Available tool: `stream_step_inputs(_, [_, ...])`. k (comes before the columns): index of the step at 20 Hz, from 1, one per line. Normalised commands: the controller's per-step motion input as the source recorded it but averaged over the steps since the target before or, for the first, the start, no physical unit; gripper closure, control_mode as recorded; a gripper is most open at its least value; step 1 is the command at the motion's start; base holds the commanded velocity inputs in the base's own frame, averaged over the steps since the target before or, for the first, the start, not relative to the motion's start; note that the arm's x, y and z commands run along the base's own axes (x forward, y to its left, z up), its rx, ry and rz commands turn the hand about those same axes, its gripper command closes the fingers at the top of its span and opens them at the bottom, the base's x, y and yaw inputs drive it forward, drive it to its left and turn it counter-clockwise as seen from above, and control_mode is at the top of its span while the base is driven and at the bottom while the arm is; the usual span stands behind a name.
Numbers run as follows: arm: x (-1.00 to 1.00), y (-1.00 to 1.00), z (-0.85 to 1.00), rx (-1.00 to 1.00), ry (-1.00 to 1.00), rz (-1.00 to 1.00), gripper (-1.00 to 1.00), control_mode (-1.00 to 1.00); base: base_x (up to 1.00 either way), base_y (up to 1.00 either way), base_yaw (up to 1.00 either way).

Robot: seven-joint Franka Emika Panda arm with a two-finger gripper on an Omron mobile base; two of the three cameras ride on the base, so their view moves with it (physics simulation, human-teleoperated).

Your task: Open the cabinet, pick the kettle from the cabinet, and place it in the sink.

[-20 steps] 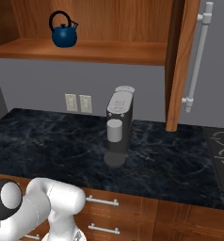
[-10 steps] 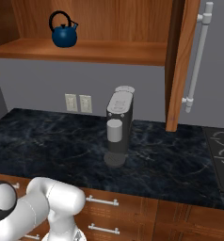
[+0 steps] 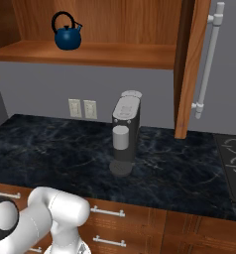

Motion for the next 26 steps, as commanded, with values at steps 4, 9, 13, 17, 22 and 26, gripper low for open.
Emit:
stream_step_inputs(4, [-0.09,-0.42,-0.06,0.23,0.01,0.21,-1.0,-1.0,0.0,0.0,0.0])
stream_step_inputs(9, [0.0,-0.44,-0.15,0.21,-0.01,0.29,-1.0,-1.0,0.0,0.0,0.0])
stream_step_inputs(13, [0.13,-0.42,-0.24,0.13,-0.03,0.29,-1.0,-1.0,0.0,0.0,0.0])
stream_step_inputs(17, [0.2,-0.4,-0.13,0.17,-0.01,0.24,-1.0,-1.0,0.0,0.0,0.0])
stream_step_inputs(22, [0.29,-0.34,-0.1,0.17,-0.01,0.16,-1.0,-1.0,0.0,0.0,0.0])
stream_step_inputs(26, [0.32,-0.25,0.0,0.18,0.03,0.15,-1.0,-1.0,0.0,0.0,0.0])
